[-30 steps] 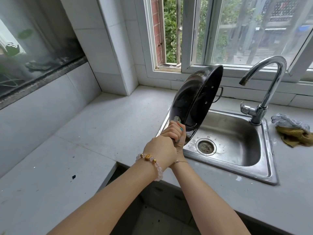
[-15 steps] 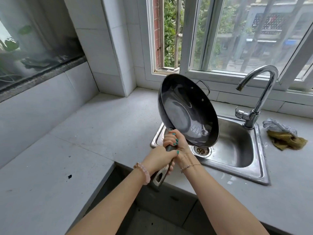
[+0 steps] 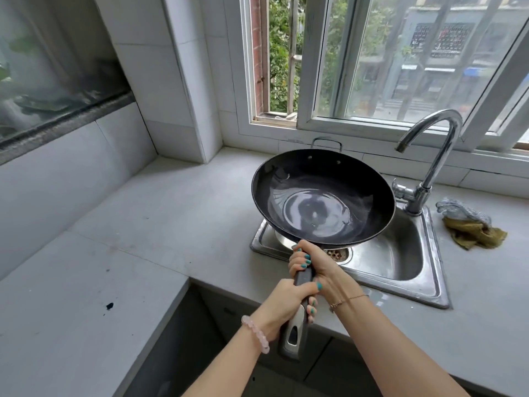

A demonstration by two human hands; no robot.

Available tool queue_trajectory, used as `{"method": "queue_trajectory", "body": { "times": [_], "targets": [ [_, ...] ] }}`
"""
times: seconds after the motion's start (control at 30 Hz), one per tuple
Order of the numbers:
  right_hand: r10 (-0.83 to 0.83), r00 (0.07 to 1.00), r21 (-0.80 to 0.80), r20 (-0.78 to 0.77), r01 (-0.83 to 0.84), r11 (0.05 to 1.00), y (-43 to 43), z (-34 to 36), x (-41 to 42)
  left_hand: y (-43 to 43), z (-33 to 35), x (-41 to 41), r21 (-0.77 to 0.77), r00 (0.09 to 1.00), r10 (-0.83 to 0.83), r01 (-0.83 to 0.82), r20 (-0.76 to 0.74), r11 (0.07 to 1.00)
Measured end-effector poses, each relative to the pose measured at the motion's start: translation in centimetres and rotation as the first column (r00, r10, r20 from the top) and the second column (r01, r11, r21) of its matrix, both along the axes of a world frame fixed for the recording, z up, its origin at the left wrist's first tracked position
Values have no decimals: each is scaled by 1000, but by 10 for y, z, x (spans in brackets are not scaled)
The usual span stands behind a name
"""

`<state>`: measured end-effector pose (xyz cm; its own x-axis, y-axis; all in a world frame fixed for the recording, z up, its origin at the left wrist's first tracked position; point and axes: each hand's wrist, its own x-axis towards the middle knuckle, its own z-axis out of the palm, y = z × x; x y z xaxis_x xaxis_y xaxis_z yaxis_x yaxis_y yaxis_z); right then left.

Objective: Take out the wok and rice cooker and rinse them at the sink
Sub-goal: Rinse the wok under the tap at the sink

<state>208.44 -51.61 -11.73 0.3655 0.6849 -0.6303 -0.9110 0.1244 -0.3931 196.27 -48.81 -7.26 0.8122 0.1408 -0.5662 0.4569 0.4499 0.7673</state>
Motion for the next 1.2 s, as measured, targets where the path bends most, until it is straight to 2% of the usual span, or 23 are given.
{"method": "queue_trajectory", "body": {
  "times": [0.2,0.83,1.2],
  "targets": [
    [26,999,1,-39,-26,1000,-17,22,1,-14,3,6,-87,999,-15,17,33,996],
    [-3,995,20,-99,5,1000,-32,25,-12,-25,2,0,-59,999,-38,38,-4,998],
    [60,983,85,-176,-45,995,-33,24,-45,-32,7,-35,-56,999,45,-45,-12,997]
  ]
}}
